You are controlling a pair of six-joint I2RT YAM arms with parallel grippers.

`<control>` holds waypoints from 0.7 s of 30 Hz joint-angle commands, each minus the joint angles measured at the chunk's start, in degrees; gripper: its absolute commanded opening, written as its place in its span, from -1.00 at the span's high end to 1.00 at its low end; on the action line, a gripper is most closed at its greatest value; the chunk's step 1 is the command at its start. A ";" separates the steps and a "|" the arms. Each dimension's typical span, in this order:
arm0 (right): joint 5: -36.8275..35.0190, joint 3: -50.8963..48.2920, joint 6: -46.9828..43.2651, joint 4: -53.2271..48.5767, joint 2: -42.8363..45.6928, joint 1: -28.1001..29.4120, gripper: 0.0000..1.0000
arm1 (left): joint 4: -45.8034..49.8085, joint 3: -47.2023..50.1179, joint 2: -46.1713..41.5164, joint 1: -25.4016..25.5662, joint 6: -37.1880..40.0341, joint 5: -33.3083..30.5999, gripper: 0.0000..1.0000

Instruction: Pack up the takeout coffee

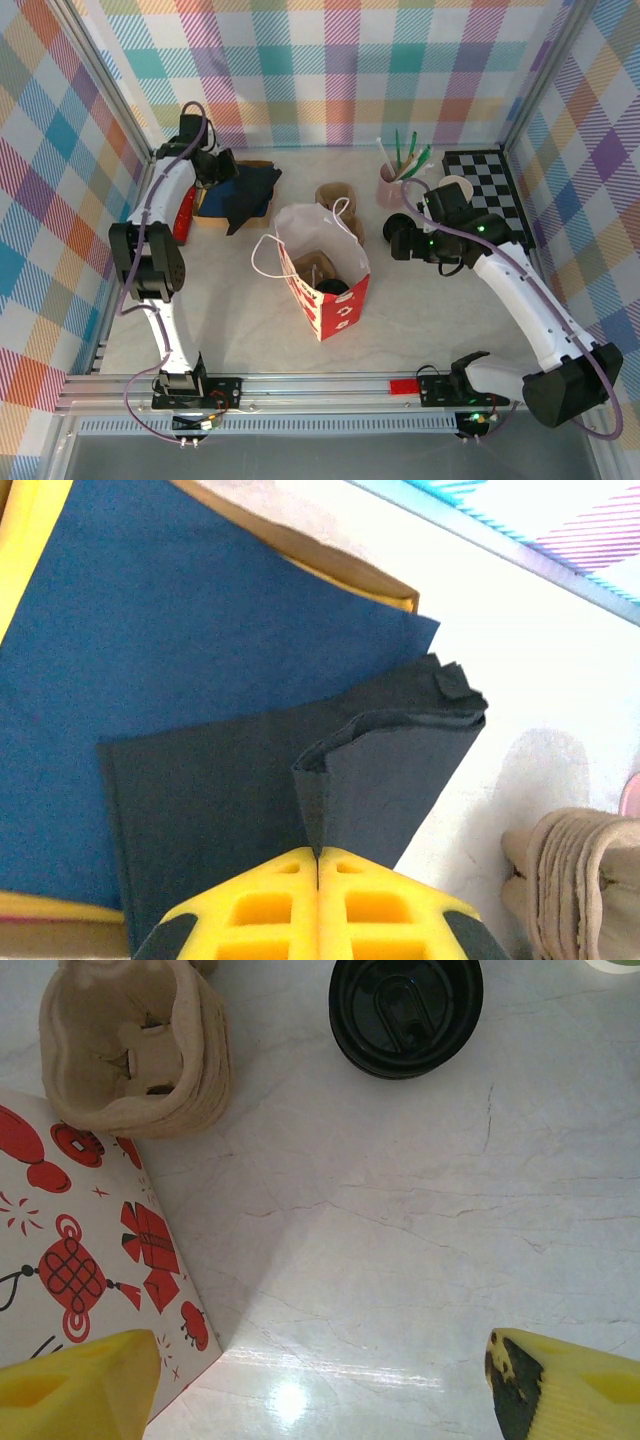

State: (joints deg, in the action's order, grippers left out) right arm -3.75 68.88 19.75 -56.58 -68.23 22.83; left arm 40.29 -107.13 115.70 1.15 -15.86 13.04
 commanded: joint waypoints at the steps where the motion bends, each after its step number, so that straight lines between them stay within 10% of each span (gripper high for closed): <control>1: 1.11 0.46 0.77 0.33 -0.33 -0.24 -0.69 | 1.82 -3.31 2.86 -0.57 -0.28 0.32 1.00; 21: 1.14 -0.15 0.49 0.16 -0.06 -0.15 -0.68 | 6.47 -10.98 10.09 -3.25 -0.22 -4.89 1.00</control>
State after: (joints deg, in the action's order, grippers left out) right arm -3.33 68.88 19.77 -56.55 -68.84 22.83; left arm 44.51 -115.81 124.55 -1.02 -15.84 9.76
